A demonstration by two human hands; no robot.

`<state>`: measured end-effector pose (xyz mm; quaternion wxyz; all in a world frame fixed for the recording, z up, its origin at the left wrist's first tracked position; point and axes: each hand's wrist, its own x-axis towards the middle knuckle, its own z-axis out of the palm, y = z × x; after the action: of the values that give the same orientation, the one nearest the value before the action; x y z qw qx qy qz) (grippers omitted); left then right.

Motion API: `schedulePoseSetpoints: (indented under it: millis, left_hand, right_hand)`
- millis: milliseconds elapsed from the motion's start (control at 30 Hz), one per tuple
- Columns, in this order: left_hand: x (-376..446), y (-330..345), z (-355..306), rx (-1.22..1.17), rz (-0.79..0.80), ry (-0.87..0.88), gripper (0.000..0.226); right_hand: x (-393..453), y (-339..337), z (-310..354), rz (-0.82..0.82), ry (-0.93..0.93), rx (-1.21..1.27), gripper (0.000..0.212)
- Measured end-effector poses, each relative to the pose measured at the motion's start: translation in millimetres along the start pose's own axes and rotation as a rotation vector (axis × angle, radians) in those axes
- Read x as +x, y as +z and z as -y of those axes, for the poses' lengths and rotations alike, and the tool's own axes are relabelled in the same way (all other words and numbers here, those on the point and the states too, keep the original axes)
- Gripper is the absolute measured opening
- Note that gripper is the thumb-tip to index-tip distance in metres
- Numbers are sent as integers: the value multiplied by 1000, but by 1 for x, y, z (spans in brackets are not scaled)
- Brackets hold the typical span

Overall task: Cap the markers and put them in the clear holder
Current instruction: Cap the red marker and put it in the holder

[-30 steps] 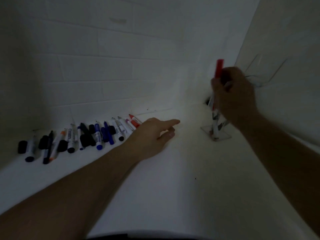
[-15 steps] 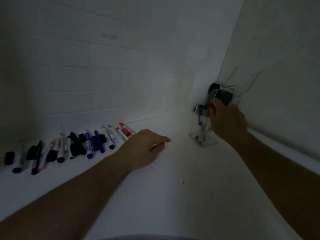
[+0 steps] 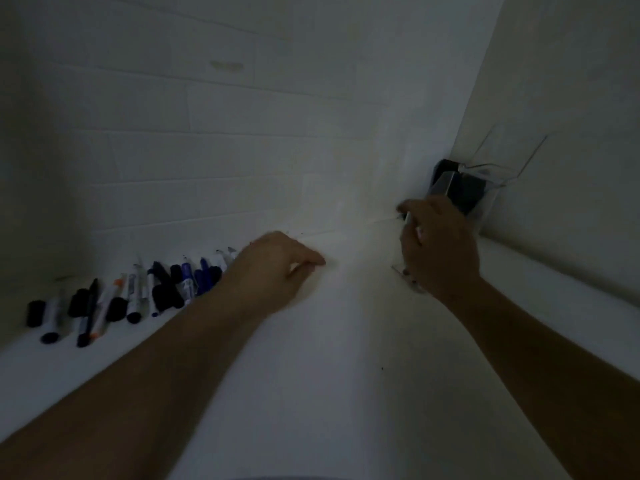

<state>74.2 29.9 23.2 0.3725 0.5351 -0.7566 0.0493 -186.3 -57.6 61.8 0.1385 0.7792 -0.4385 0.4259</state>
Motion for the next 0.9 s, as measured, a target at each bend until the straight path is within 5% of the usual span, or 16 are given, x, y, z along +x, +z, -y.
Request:
schedulePoseSetpoints:
  millis: [200, 433, 767, 900]
  left_hand:
    - [-1, -40, 34, 187, -99, -374, 62]
    - [-2, -36, 51, 283, -192, -413, 64]
    - [-3, -26, 47, 259, -115, -453, 56]
    - [-3, -15, 43, 337, -38, -406, 35]
  right_hand:
    - [-19, 74, 67, 418, -120, 351, 29]
    - [-8, 119, 113, 607, -127, 316, 23]
    - [-5, 105, 93, 609, 81, 172, 32]
    - [-24, 86, 64, 554, -20, 109, 24]
